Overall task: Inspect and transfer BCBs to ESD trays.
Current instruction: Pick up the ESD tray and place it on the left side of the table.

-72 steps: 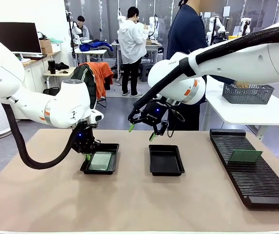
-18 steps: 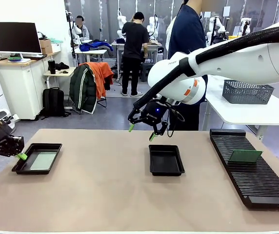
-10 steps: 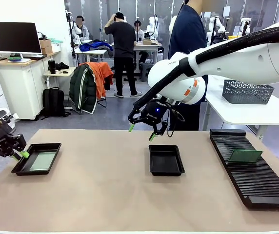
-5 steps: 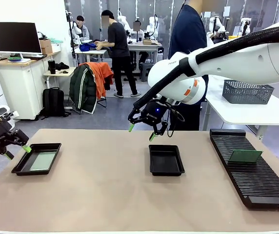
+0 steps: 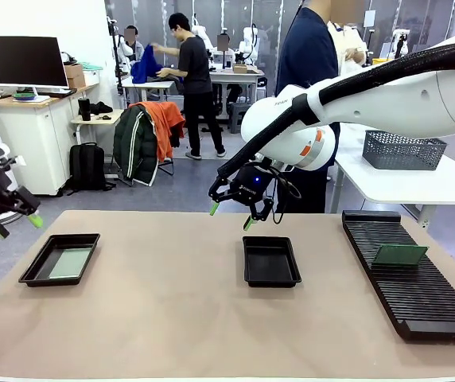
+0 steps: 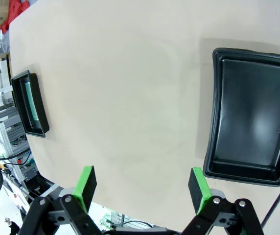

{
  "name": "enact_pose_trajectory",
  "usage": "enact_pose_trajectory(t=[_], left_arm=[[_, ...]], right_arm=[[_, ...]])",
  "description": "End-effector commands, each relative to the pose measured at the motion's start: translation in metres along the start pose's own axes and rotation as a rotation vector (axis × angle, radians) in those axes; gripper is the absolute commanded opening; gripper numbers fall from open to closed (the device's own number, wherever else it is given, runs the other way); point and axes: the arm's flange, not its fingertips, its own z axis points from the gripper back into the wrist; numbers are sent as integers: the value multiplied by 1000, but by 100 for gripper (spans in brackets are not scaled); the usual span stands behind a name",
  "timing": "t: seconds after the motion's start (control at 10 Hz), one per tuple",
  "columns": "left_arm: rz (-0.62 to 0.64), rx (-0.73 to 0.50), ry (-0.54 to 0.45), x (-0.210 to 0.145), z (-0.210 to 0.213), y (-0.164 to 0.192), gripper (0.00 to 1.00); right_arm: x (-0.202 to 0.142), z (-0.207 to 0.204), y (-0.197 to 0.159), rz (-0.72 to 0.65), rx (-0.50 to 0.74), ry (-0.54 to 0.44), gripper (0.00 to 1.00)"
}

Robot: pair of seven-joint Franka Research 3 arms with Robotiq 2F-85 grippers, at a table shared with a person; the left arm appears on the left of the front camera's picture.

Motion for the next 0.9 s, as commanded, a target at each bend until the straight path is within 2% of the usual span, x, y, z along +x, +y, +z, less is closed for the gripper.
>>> enact_pose_trajectory(t=[0.0, 0.3, 0.6, 0.7, 0.8], left_arm=[[-9, 33, 28, -3, 22, -21, 100], [-39, 95, 58, 3, 43, -49, 100], [-31, 163, 47, 9, 58, -66, 100], [-52, 103, 25, 8, 49, -57, 100], [-52, 103, 25, 8, 49, -57, 100]], right_arm=[[0, -2, 1, -13, -25, -10, 100], [0, -2, 1, -13, -25, -10, 100], [0, -2, 1, -13, -25, -10, 100], [0, -2, 1, -13, -25, -10, 100], [0, -2, 1, -13, -25, -10, 100]])
